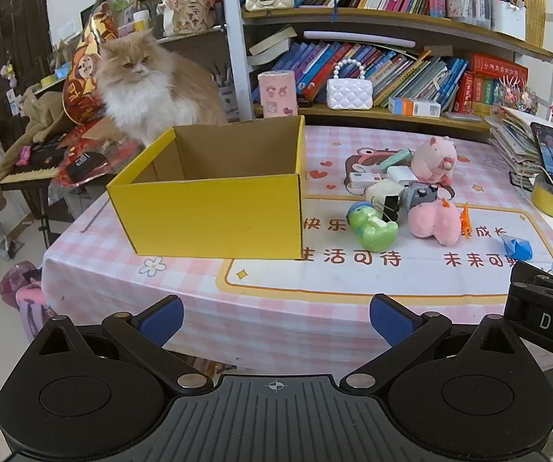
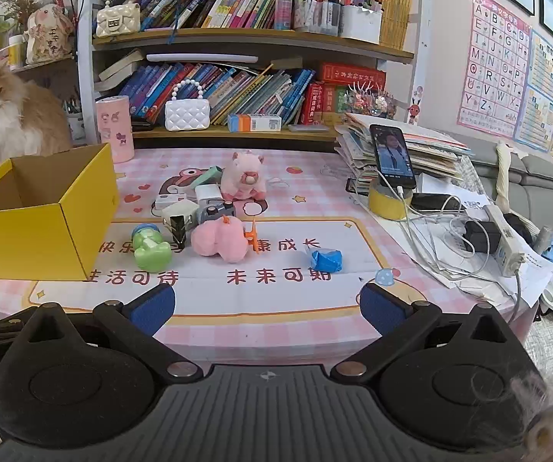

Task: Organize objects
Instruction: 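Move both tools toward the toys on the table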

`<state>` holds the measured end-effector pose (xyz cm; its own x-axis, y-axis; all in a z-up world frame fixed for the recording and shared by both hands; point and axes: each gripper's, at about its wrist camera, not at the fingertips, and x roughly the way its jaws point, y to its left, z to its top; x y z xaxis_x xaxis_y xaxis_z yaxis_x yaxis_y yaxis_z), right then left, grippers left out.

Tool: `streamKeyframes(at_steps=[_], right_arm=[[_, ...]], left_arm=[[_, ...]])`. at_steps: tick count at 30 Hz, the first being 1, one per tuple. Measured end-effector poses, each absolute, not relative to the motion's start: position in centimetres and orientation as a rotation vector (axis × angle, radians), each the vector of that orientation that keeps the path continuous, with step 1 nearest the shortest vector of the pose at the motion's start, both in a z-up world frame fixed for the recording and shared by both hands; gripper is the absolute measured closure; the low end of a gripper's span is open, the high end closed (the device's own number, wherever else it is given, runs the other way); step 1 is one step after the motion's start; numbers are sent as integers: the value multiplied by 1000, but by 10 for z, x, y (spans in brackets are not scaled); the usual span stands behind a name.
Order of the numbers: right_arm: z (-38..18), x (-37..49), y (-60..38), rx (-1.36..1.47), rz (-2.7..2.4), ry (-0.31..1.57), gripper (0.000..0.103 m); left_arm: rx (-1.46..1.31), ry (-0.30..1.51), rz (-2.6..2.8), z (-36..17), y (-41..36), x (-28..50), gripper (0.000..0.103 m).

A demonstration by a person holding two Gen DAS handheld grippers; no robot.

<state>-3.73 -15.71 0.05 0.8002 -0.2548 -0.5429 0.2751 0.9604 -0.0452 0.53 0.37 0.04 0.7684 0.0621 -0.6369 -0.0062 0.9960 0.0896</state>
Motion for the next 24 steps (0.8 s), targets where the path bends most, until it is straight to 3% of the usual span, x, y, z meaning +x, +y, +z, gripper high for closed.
streamKeyframes(at_steps=[24], right_arm=[[-5, -23, -151, 37, -292, 587, 0]], left_arm=[[93, 708, 27, -6, 8, 13, 0]])
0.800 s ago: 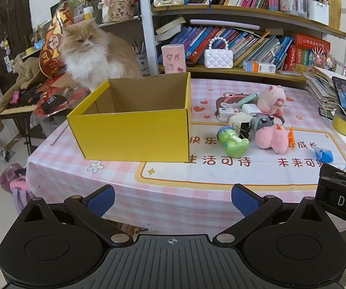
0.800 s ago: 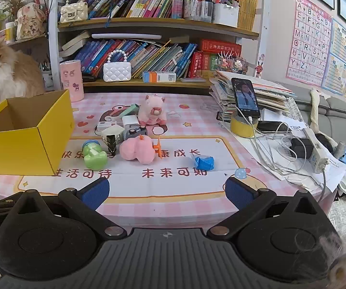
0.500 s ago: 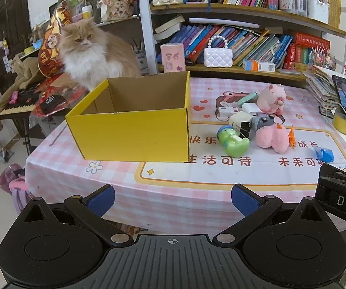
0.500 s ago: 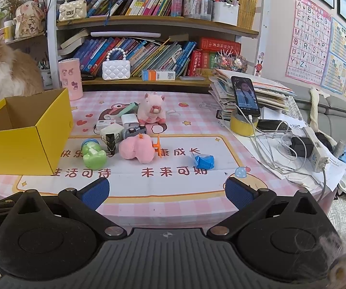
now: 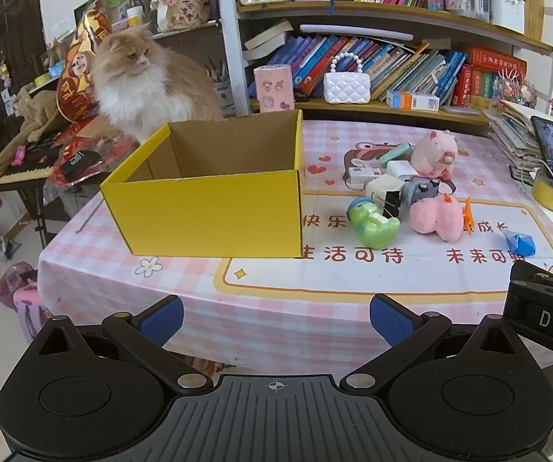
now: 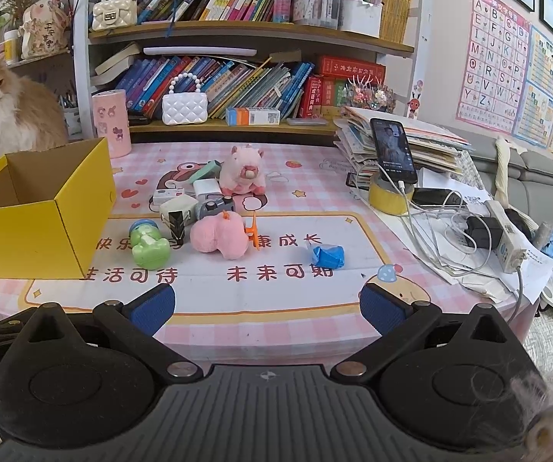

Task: Organize objects
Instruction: 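Move both tools toward the toys on the table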

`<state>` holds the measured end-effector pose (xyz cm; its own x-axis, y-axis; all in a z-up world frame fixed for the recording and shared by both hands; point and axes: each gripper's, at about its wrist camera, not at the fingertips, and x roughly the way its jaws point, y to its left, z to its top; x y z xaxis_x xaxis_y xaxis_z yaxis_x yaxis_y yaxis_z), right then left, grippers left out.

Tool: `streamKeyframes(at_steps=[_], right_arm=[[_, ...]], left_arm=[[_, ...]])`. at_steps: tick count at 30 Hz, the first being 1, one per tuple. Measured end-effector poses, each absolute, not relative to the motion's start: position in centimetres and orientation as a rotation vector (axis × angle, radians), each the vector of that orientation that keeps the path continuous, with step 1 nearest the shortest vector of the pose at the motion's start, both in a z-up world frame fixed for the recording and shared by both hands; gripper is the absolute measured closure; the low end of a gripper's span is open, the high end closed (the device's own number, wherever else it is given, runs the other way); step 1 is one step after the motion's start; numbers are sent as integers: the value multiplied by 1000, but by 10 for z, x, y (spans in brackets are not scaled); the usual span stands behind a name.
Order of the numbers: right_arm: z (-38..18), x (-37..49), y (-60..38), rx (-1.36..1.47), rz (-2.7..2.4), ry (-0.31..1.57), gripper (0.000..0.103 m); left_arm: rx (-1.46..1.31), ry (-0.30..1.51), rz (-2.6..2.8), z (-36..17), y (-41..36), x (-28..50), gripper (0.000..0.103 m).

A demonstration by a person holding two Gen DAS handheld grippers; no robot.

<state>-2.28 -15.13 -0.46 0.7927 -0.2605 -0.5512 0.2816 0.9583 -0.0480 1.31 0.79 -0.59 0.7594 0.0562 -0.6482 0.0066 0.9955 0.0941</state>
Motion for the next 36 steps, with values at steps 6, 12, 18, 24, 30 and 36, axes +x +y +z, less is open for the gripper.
streamKeyframes(at_steps=[6, 12, 18, 24, 30, 36], right_arm=[[-8, -19, -151, 36, -293, 592, 0], [-8, -18, -152, 37, -295, 591, 0], [-10, -18, -152, 34, -298, 591, 0], [-7, -14, -155, 37, -314, 598, 0], [-7, -12, -154, 31, -313, 605, 0], [-9, -10, -158, 29, -318, 617, 0]], left_arm=[[93, 717, 24, -7, 8, 16, 0], [98, 719, 19, -7, 8, 19, 0], [95, 721, 12, -7, 8, 22, 0], [94, 721, 5, -7, 8, 25, 0], [87, 728, 2, -7, 7, 28, 0], [74, 737, 0, -8, 3, 35, 0]])
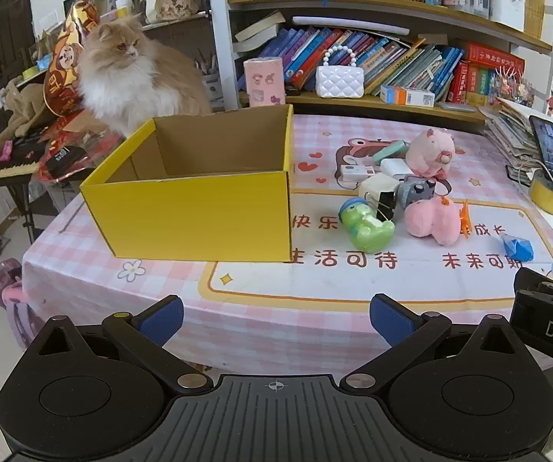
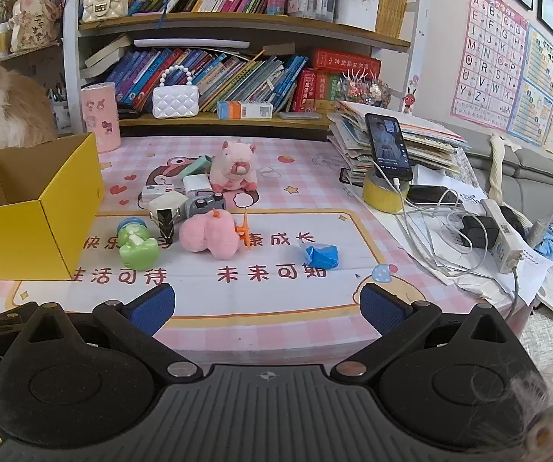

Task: Organize objects
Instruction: 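Move both tools toward the toys on the table, then grasp the blue clay bag with the right tool while the left tool approaches the green frog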

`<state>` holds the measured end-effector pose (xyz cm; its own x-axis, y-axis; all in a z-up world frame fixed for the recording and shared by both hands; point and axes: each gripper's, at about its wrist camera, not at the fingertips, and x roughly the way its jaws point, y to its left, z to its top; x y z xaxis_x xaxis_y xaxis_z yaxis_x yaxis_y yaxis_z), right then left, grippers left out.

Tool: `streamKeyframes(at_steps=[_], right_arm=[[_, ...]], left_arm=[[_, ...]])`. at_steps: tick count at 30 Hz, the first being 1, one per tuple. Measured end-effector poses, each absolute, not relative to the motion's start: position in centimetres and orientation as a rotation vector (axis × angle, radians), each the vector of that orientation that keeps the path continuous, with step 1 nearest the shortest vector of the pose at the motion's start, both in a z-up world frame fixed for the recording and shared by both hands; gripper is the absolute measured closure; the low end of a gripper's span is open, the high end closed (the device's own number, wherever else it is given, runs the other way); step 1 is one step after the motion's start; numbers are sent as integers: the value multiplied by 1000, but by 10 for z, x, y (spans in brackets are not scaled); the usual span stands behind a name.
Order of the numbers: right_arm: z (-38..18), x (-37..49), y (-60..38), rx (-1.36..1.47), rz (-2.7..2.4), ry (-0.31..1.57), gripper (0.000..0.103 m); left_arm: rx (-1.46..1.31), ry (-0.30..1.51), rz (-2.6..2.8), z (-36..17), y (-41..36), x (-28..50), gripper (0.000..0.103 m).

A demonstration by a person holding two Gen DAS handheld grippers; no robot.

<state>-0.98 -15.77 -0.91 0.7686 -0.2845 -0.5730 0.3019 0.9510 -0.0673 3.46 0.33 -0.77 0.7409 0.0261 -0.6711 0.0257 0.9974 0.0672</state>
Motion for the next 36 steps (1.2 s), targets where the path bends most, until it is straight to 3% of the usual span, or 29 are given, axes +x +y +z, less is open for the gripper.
streamKeyframes(at_steps=[31, 36], right_arm=[[-31, 62, -255, 0, -216, 689, 0], [-43, 85, -277, 18, -183, 714, 4]], left_arm=[[-75, 878, 33, -36, -66, 97, 0], [-122, 878, 62, -40, -76, 108, 0]])
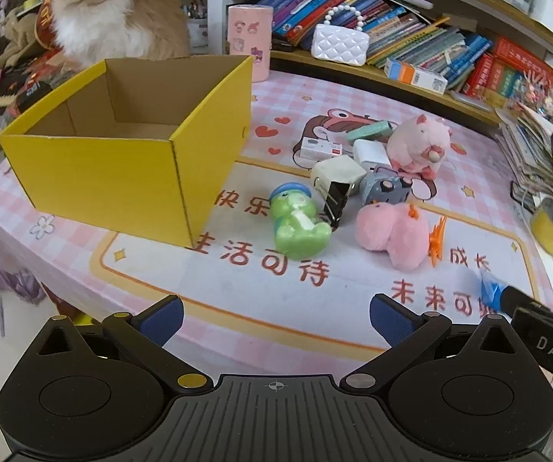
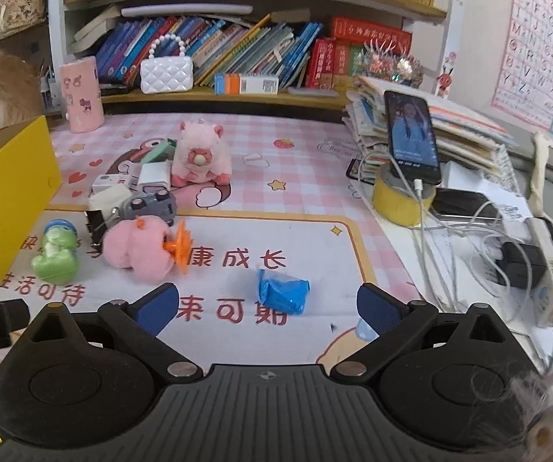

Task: Organize objects
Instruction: 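Grasp the blue clay bag with the right tool while the left tool approaches the green frog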

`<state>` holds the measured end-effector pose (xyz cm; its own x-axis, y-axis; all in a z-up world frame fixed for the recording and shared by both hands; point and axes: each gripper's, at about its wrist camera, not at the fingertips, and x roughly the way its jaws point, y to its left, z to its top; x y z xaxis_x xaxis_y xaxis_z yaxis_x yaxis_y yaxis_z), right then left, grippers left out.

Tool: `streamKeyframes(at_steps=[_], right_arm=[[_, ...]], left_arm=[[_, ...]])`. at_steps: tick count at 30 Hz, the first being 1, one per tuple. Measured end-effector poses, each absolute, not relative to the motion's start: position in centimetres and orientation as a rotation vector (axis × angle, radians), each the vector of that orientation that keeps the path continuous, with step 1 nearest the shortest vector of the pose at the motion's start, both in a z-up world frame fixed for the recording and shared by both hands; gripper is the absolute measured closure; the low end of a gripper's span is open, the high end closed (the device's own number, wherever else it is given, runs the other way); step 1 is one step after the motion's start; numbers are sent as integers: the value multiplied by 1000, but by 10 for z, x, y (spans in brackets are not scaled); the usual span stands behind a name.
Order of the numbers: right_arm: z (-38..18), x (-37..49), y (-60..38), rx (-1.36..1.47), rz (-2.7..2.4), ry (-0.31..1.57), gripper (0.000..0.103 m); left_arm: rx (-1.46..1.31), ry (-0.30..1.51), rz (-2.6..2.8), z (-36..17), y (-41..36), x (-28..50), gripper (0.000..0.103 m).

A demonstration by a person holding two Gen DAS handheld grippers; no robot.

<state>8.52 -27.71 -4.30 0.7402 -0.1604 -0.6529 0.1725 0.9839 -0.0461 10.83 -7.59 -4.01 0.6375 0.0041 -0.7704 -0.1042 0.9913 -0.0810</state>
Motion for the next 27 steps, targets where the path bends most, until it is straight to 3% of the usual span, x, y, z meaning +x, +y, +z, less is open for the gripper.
streamKeyframes(at_steps=[3, 14, 19, 20, 27], right_arm=[[-52, 101, -288, 30, -157, 747, 16], [-91, 150, -304, -15, -80, 865, 38], [-103, 162, -312, -17, -46, 906, 62], [-103, 163, -313, -13, -34, 908, 62], [-84, 166, -322, 57, 46, 886, 65]], left_arm=[[-141, 880, 82, -41, -80, 114, 0], [-138, 894, 150, -38, -93, 132, 0], [-118, 888, 135, -37, -102, 141, 1], [-116, 884, 132, -36, -104, 143, 1], [-90, 855, 145, -44, -114, 170, 23]])
